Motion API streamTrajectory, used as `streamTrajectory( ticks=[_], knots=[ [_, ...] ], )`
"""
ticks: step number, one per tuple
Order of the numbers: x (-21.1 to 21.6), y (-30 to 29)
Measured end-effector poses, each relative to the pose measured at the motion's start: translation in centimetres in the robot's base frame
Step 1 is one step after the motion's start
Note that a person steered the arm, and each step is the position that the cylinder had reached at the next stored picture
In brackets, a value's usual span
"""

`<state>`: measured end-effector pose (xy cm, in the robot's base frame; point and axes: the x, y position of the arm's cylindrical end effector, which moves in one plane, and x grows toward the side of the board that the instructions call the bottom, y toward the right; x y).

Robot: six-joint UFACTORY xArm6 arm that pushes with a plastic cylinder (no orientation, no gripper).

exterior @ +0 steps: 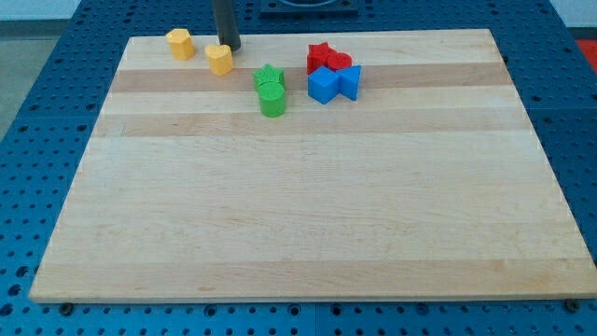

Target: Push the green star and green circle towards the down

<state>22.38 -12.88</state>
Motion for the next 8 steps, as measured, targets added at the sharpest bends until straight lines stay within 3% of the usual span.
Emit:
streamTrajectory(
  ticks=[2, 6, 8],
  knots=[
    [2.8, 1.0],
    [5.9, 8.3],
    [7.6, 8.7]
  ],
)
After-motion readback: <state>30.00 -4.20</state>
